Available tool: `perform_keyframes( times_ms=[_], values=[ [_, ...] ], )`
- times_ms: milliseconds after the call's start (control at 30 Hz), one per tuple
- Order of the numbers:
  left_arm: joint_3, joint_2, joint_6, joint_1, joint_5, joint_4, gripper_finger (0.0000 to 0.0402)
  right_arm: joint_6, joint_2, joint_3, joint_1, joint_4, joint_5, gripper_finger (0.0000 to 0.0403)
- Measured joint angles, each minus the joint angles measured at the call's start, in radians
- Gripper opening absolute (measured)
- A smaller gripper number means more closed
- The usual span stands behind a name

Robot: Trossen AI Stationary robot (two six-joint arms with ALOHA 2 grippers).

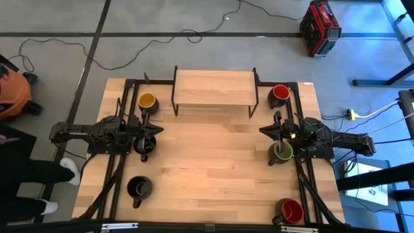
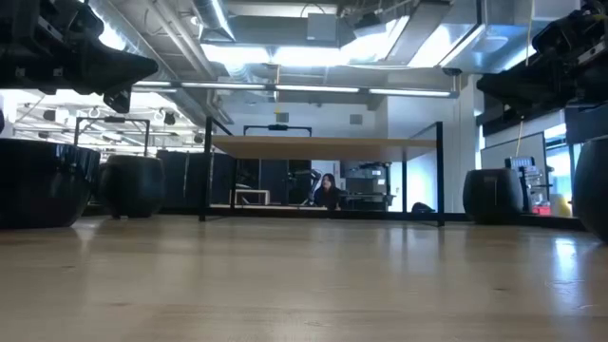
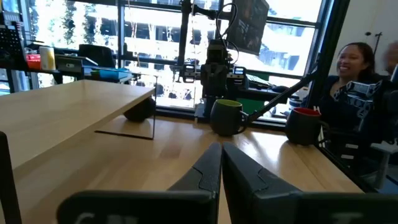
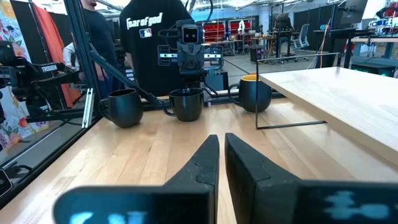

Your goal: Place coffee mugs

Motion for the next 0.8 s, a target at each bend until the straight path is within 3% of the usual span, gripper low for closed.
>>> perform_keyframes(
  times_ms=[600, 800],
  values=[
    [0.0, 0.0, 0.0, 0.0, 0.0, 0.0, 0.0007, 0.0, 0.0, 0.0, 0.0, 0.001, 0.001, 0.0019],
    [0.0, 0.0, 0.0, 0.0, 0.0, 0.0, 0.0007, -0.006, 0.0, 0.0, 0.0, 0.012, 0.082, 0.0019]
  ],
)
